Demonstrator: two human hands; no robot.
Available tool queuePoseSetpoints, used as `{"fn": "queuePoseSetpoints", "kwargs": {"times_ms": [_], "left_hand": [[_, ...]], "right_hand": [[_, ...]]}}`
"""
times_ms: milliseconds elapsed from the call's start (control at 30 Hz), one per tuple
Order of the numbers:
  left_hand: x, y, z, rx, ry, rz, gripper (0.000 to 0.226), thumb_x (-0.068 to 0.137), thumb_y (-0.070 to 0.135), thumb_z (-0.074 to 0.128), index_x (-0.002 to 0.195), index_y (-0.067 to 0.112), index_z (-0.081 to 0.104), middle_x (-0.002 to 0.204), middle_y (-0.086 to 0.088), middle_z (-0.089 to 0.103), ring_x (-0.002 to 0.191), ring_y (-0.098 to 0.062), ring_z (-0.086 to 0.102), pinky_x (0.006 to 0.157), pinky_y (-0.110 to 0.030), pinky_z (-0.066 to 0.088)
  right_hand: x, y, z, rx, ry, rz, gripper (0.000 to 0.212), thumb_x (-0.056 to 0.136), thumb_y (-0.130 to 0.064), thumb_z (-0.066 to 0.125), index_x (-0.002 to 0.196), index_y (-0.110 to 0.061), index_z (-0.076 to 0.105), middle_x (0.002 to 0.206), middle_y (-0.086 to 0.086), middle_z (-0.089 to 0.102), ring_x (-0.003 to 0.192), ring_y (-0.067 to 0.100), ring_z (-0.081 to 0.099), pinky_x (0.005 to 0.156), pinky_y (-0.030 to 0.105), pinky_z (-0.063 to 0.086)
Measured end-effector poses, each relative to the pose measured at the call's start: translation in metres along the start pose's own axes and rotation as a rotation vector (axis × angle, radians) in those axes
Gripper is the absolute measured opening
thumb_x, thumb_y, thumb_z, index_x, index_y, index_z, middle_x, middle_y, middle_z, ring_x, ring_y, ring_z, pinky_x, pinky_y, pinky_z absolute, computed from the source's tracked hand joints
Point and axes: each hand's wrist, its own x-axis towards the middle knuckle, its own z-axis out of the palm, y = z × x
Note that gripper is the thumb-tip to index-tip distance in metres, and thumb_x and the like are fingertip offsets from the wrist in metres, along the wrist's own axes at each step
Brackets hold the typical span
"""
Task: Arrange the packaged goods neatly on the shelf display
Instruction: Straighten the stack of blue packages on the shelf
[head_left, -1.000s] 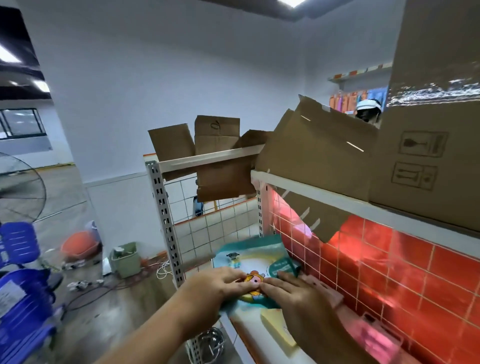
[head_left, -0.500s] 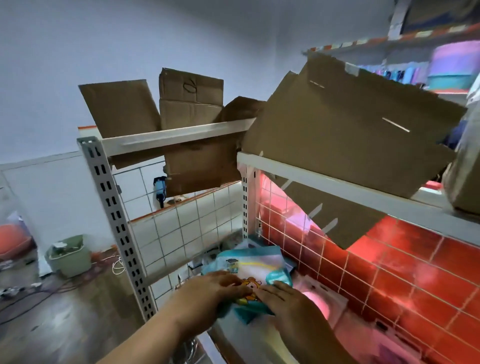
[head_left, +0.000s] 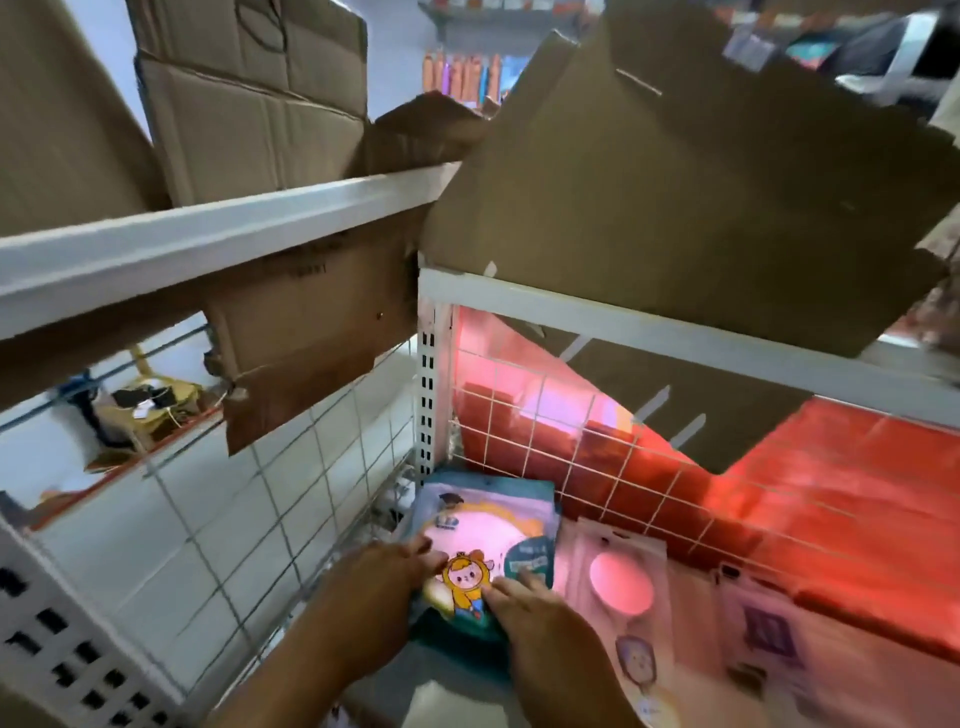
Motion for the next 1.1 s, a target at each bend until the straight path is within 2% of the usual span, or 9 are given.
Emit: {"fn": "queuePoseSetpoints", "kwargs": {"times_ms": [167,267,433,633,800,933,1100], "left_hand": [[-0.002,-0.002,0.002,0.009,-0.154,0.023,0.095,0.081,0.06,0.062,0.158,0.044,0.008,0.169,0.009,0.007,0.15,-0.026,0.024,0.117,-0.044,0.034],[0.002,-0.005,0.006,-0.021,-0.154,0.018,0.101,0.08,0.073,0.062,0.159,0.041,0.01,0.17,0.007,0.004,0.151,-0.024,0.023,0.119,-0.042,0.033],[0.005,-0.004,0.007,-0.072,-0.119,0.012,0.102,0.08,0.07,0.066,0.16,0.036,0.013,0.17,0.004,0.006,0.15,-0.022,0.026,0.12,-0.038,0.032],[0.004,-0.006,0.009,-0.103,-0.12,0.004,0.12,0.068,0.075,0.073,0.161,0.034,0.011,0.17,0.007,0.0,0.152,-0.021,0.022,0.121,-0.037,0.03],[0.003,-0.007,0.011,-0.143,-0.125,-0.011,0.123,0.067,0.077,0.072,0.161,0.032,0.008,0.169,0.005,-0.006,0.152,-0.021,0.021,0.121,-0.034,0.03],[0.007,-0.007,0.01,-0.173,-0.107,-0.009,0.124,0.068,0.075,0.074,0.162,0.027,0.01,0.169,0.004,-0.003,0.151,-0.018,0.023,0.119,-0.03,0.029],[0.012,-0.007,0.008,-0.184,-0.109,-0.004,0.123,0.068,0.072,0.075,0.162,0.026,0.011,0.17,0.004,-0.001,0.152,-0.017,0.019,0.119,-0.027,0.026]], "right_hand": [[-0.007,-0.012,0.007,0.0,-0.002,0.099,0.053,0.101,-0.032,0.053,0.151,-0.034,0.037,0.157,-0.013,0.036,0.148,0.014,0.028,0.118,0.039,0.033],[-0.007,-0.017,0.009,-0.007,-0.007,0.122,0.055,0.099,-0.04,0.053,0.152,-0.031,0.037,0.159,-0.01,0.035,0.149,0.017,0.026,0.119,0.042,0.032],[-0.003,-0.024,0.012,0.01,0.009,0.15,0.066,0.094,-0.055,0.054,0.151,-0.029,0.034,0.159,-0.007,0.034,0.149,0.02,0.024,0.12,0.041,0.028],[-0.004,-0.029,0.014,-0.002,-0.033,0.156,0.073,0.093,-0.052,0.056,0.155,-0.031,0.023,0.165,-0.004,0.018,0.153,0.027,0.01,0.12,0.052,0.023],[-0.004,-0.027,0.01,0.049,-0.072,0.12,0.07,0.093,-0.054,0.055,0.153,-0.035,0.023,0.166,-0.004,0.012,0.153,0.03,0.006,0.12,0.055,0.022],[-0.006,-0.024,0.009,0.104,-0.07,0.119,0.073,0.09,-0.065,0.046,0.153,-0.037,0.021,0.167,-0.006,0.01,0.153,0.027,0.004,0.119,0.056,0.022],[-0.007,-0.023,0.01,0.14,-0.059,0.123,0.069,0.093,-0.063,0.048,0.152,-0.036,0.024,0.166,-0.005,0.013,0.153,0.027,0.006,0.12,0.053,0.023]]}}
